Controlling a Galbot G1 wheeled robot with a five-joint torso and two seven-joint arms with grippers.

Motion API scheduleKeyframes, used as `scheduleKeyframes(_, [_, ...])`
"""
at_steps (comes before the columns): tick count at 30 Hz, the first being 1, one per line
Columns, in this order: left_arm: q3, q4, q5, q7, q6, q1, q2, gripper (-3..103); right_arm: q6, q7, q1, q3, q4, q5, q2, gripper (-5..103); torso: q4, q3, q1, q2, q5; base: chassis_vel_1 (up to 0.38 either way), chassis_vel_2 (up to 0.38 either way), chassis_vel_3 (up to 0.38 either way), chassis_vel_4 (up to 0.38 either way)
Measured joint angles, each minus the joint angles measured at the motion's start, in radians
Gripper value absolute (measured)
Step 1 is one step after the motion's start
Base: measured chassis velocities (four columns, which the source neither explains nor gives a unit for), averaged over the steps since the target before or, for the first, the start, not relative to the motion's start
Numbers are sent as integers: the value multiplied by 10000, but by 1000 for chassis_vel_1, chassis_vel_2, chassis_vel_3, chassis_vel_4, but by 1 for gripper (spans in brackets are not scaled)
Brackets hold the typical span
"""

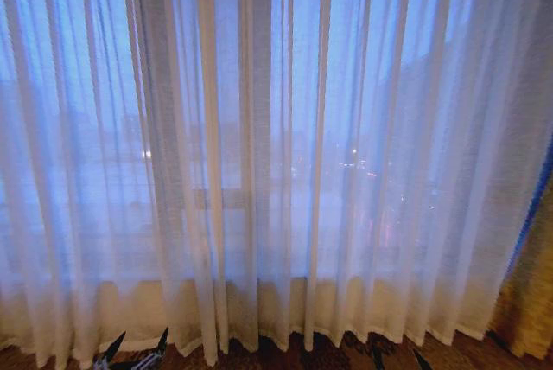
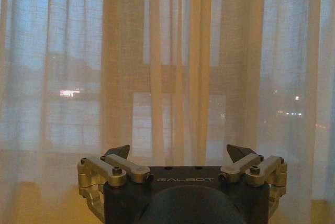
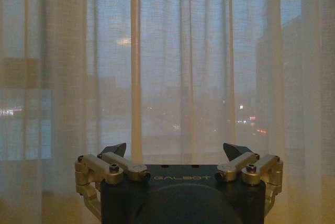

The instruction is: Open the curtains by pulling them apart, changing their state from closed to fully open.

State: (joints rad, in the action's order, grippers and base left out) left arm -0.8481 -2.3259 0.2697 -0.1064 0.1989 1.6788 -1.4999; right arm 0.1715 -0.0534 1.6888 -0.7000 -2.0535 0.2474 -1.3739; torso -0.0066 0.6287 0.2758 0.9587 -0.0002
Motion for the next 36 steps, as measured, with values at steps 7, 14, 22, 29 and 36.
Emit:
scheduleKeyframes(7, [14,32,36,-105,-138,-13,8,100,2,0,15,-8,1,5,0,100,0,0,0,0,0,-75,69,59,-68])
scheduleKeyframes(14, [-4,52,29,-255,-204,21,-6,100,8,-1,46,-15,-7,5,0,100,-1,0,0,0,0,-58,64,51,-68])
scheduleKeyframes(22, [-19,52,26,-256,-204,28,15,100,29,-1,84,-26,-7,-13,0,100,0,0,0,2,0,-60,62,68,-73])
scheduleKeyframes(29, [-53,52,25,-256,-204,32,47,100,34,5,87,-29,-19,-38,0,100,0,0,0,2,-1,-70,74,68,-56])
scheduleKeyframes(36, [-54,64,16,-276,-209,27,62,100,40,93,100,-42,-37,-81,0,100,0,0,0,3,0,-65,62,63,-63])
